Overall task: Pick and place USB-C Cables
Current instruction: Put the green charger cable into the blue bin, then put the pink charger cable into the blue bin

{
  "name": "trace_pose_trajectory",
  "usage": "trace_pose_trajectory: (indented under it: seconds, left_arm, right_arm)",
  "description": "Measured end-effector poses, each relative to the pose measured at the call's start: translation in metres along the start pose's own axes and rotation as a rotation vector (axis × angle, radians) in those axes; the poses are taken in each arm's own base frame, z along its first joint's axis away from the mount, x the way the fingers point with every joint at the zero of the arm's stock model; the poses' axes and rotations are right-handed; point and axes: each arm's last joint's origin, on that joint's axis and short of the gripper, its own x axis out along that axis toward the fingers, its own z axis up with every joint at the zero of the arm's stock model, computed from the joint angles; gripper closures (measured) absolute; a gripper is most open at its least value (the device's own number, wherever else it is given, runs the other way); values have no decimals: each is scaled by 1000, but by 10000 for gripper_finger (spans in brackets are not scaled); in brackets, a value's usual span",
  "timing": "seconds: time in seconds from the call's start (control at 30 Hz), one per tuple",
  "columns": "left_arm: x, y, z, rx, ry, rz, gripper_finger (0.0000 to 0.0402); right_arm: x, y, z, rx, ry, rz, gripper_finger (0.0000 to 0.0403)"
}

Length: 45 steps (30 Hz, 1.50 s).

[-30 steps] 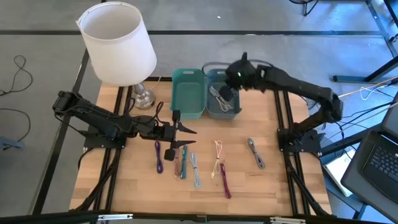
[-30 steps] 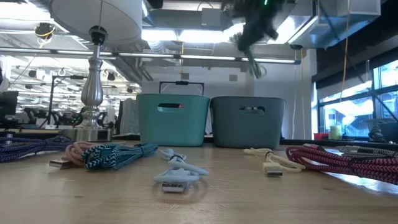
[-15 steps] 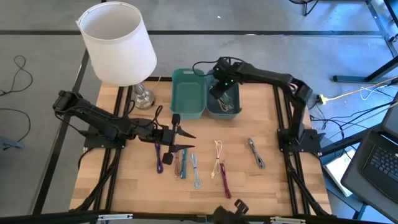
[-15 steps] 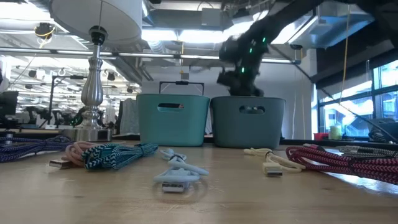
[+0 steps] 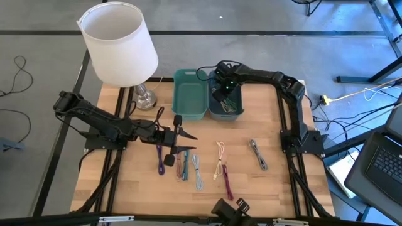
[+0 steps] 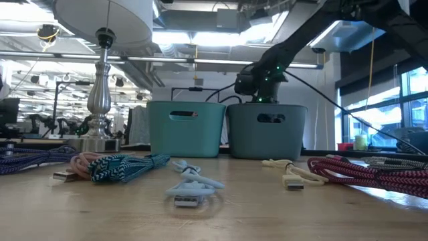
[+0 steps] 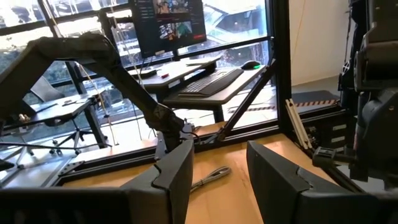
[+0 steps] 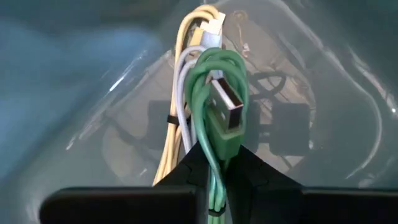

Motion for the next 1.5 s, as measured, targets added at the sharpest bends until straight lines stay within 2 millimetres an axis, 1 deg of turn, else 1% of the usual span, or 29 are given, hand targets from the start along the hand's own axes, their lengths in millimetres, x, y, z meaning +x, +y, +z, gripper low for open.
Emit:
trace_pose_trajectory:
  seconds: [0.07, 0.23, 0.33, 0.47, 0.57, 0.7, 0.8, 0.9, 1.0, 1.07, 1.17, 1.27, 1.37, 1.5]
  left_arm:
    - [0, 0, 0, 0, 0, 0, 258]
    - [0, 0, 0, 0, 0, 0, 258]
    - [0, 0, 0, 0, 0, 0, 258]
    - [0, 0, 0, 0, 0, 0, 258]
    - [0, 0, 0, 4, 0, 0, 258]
    - [0, 0, 0, 23, 1, 0, 258]
    - [0, 0, 0, 25, 1, 0, 258]
    - [0, 0, -1, 26, 9, -6, 258]
    - [0, -1, -4, 24, 40, -13, 258]
    - [0, -1, -6, 15, 58, -17, 258]
    - [0, -2, -8, -3, 82, -21, 258]
    - [-1, -3, -11, -15, 109, -28, 258]
    - [-2, -6, -12, -18, 129, -39, 258]
    - [-4, -14, -17, -107, 186, -62, 258]
  right_arm:
    - [0, 0, 0, 0, 0, -2, 360]
    - [-1, 0, 1, -4, -15, -1, 298]
    - [-1, 0, 2, -4, -19, -1, 267]
    - [-1, 0, 2, -6, -20, -4, 238]
    - [-5, 0, 2, -8, -31, -9, 224]
    - [-21, 5, 3, -26, -84, -78, 218]
    - [-40, 13, 1, -54, -126, -96, 218]
    - [-63, 23, -7, -81, -138, -110, 217]
    - [-92, 35, -21, -116, -151, -202, 217]
    - [-114, 46, -34, -148, -157, -240, 217]
    - [-149, 66, -59, -172, -175, -211, 217]
    - [-181, 91, -91, -205, -197, -160, 217]
    - [-209, 118, -128, -243, -218, -93, 217]
    - [-235, 151, -179, -285, -250, 8, 217]
